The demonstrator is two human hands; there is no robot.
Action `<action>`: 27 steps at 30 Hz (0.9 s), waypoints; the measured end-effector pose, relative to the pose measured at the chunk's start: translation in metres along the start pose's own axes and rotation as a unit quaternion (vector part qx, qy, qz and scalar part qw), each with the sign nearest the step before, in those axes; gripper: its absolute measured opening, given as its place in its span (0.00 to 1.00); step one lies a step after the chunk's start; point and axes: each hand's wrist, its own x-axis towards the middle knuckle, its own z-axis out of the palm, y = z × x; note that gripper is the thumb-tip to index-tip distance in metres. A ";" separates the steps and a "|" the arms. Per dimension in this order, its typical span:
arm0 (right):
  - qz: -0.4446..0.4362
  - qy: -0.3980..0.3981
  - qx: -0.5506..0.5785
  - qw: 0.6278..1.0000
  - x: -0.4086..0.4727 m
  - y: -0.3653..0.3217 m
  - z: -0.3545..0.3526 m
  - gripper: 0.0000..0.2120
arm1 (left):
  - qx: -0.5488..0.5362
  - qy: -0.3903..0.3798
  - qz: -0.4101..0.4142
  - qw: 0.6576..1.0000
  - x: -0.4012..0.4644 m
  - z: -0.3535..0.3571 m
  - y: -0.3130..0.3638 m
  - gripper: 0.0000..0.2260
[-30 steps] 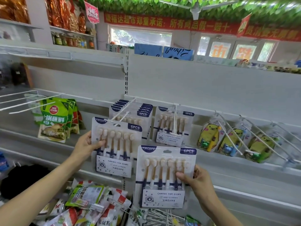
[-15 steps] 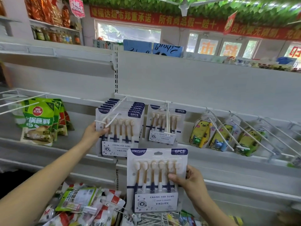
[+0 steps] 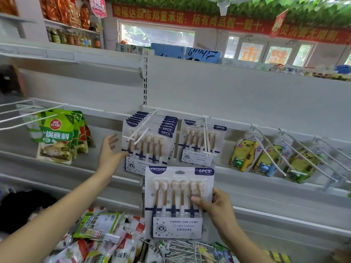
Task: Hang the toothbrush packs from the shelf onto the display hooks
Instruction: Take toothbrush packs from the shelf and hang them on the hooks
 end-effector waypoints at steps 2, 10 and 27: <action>-0.008 0.002 0.003 1.000 0.004 -0.002 0.010 0.10 | 0.020 0.000 0.045 0.999 -0.024 -0.011 -0.002 0.23; -0.021 -0.026 0.037 0.999 0.017 -0.014 0.052 0.10 | -0.031 -0.212 -0.020 0.977 -0.129 -0.049 -0.033 0.21; -0.101 -0.139 0.014 0.985 0.039 -0.040 0.101 0.07 | -0.090 -0.120 -0.055 0.987 -0.130 -0.071 -0.065 0.41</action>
